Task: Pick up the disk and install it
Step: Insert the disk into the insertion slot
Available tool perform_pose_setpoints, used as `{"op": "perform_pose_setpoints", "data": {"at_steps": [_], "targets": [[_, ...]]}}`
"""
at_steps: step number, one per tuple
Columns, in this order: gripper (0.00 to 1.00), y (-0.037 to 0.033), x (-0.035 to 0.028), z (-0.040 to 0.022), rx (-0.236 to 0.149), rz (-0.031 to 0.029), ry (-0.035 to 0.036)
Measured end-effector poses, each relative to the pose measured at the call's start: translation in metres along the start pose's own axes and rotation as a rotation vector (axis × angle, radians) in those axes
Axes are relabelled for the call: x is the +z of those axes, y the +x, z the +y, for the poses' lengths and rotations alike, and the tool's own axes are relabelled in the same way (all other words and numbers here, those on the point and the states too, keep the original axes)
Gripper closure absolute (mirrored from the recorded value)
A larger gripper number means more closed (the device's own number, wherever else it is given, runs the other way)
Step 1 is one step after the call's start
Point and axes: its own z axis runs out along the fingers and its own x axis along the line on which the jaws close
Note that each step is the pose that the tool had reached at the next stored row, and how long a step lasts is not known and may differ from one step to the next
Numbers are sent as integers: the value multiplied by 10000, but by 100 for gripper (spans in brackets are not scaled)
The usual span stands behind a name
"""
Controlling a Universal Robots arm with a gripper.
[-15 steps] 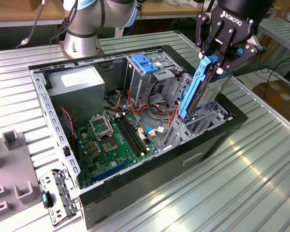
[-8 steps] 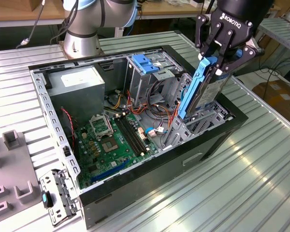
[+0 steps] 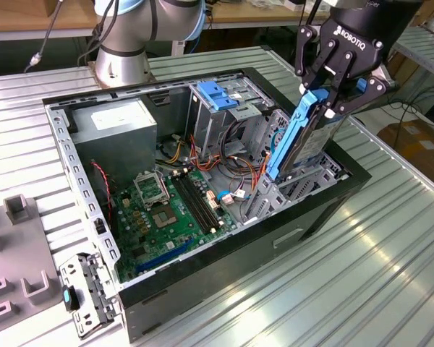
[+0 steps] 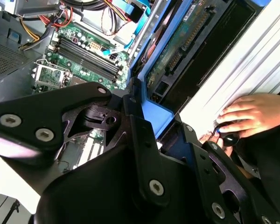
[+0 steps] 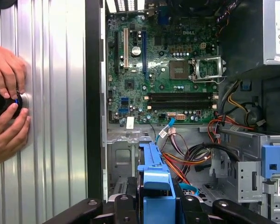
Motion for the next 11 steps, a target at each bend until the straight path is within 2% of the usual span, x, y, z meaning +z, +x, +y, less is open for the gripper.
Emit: {"op": "perform_pose_setpoints", "data": {"at_steps": [11], "targets": [[63, 2, 61, -13, 0, 1, -1]]}}
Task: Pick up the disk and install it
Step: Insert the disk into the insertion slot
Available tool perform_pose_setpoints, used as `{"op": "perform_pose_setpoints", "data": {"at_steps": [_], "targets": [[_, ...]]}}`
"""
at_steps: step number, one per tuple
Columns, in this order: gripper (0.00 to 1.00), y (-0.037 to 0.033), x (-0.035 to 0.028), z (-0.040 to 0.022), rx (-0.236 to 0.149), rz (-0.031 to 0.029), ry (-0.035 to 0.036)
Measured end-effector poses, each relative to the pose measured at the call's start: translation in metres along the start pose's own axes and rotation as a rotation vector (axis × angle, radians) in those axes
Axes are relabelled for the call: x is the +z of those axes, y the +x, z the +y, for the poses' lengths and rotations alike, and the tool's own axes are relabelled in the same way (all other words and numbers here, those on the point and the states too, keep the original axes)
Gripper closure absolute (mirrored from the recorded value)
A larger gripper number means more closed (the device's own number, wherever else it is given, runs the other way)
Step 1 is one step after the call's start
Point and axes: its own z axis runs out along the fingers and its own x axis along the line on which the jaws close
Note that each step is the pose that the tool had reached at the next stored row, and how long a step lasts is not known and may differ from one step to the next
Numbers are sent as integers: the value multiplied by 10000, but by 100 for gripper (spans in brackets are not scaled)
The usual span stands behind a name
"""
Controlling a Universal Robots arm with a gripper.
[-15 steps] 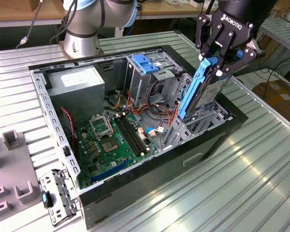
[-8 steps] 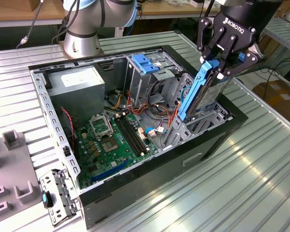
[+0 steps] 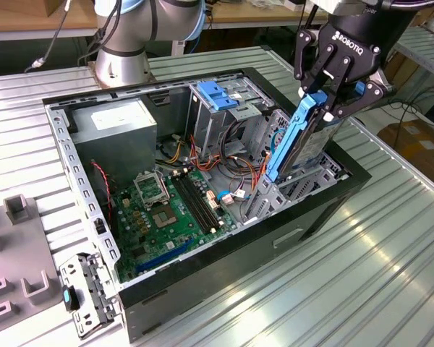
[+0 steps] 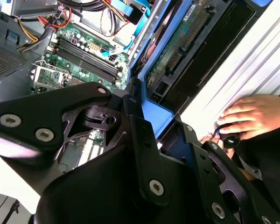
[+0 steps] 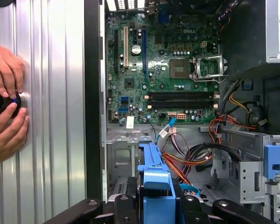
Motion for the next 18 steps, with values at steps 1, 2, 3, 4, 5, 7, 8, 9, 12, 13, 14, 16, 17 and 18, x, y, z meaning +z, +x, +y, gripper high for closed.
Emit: {"op": "perform_pose_setpoints", "data": {"at_steps": [1, 2, 3, 4, 5, 7, 8, 9, 12, 13, 14, 16, 17, 18], "targets": [[63, 0, 6, 0, 0, 0, 0], [63, 0, 15, 0, 0, 0, 0], [63, 0, 22, 0, 0, 2, 0], [63, 0, 28, 0, 0, 0, 0], [63, 0, 42, 0, 0, -1, 1], [63, 0, 54, 0, 0, 0, 1], [63, 0, 67, 0, 0, 0, 0], [63, 0, 75, -1, 0, 0, 0], [63, 0, 112, -1, 0, -1, 0], [63, -1, 121, -1, 0, -1, 0], [63, -1, 129, -2, 0, 0, 0], [63, 0, 159, -2, 0, 1, 0], [63, 0, 171, -2, 0, -1, 0], [63, -1, 191, -3, 0, 0, -1]]}}
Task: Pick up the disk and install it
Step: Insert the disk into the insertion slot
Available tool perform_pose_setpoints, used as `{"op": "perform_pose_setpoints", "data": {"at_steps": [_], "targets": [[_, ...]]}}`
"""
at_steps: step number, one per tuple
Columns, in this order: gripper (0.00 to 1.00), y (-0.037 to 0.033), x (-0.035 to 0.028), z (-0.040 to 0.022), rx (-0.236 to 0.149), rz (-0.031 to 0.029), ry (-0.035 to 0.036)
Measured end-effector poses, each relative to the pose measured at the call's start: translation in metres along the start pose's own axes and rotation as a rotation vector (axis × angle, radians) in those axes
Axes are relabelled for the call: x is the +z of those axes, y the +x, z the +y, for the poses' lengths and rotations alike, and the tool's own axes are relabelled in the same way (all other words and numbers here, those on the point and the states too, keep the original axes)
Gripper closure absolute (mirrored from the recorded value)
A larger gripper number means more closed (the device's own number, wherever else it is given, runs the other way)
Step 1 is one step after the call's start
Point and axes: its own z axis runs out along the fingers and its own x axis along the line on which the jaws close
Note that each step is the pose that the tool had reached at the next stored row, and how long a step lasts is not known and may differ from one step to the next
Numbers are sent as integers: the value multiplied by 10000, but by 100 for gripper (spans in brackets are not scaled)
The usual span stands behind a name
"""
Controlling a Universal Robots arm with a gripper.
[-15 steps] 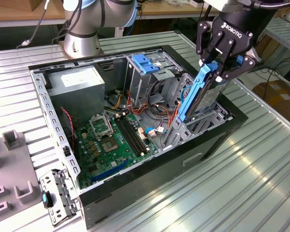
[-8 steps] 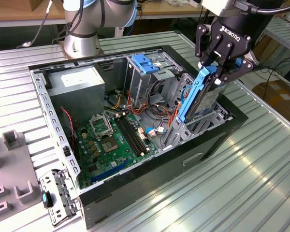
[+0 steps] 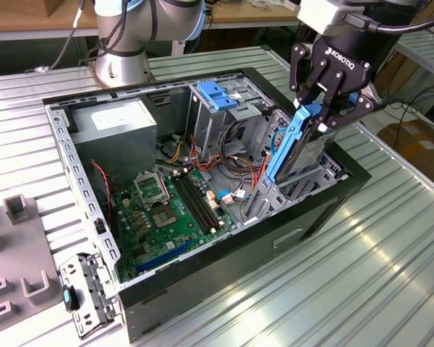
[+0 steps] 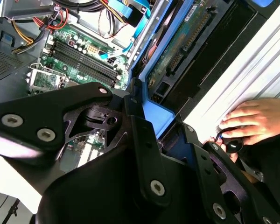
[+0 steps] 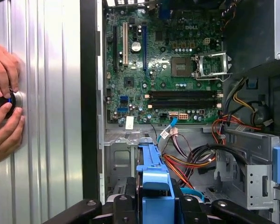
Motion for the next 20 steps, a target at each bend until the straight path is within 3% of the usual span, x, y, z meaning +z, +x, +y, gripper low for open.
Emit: {"op": "perform_pose_setpoints", "data": {"at_steps": [11, 20], "targets": [[63, -2, 276, -2, 0, 0, -1], [63, -2, 417, -3, 0, 1, -1]]}}
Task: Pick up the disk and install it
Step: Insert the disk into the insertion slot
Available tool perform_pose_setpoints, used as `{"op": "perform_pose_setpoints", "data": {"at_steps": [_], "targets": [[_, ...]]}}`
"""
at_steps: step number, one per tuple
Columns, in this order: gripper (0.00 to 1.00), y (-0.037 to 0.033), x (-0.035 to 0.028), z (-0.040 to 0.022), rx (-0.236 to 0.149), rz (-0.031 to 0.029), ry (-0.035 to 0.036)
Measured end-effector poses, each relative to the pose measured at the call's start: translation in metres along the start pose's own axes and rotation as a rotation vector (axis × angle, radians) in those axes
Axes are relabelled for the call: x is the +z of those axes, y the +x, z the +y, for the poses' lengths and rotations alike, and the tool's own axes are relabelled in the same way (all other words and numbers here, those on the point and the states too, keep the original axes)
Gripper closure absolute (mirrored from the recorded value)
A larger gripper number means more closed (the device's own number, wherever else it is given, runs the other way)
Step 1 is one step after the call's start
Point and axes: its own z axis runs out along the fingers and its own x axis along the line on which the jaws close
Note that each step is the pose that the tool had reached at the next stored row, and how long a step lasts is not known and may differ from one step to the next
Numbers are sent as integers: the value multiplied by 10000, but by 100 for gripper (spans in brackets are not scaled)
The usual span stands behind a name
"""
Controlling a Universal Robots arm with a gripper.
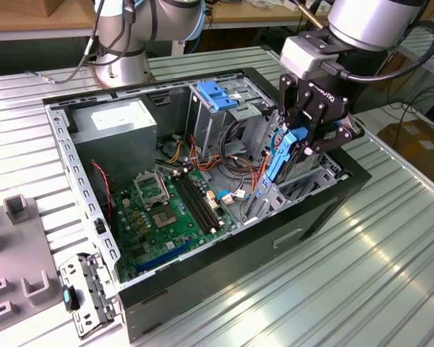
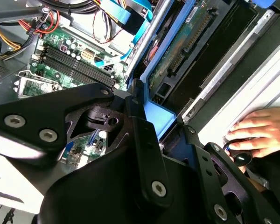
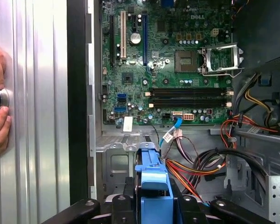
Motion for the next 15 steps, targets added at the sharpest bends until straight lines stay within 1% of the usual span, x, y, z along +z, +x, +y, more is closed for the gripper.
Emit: {"op": "perform_pose_setpoints", "data": {"at_steps": [1, 4, 6, 7, 15], "targets": [[63, 0, 33, 0, 0, -1, -1], [63, 0, 102, -1, -1, 0, -1], [63, -1, 133, -1, -1, -1, 0], [63, -1, 142, -1, 0, 0, -1], [63, 0, 145, -1, -1, 19, 0]]}}
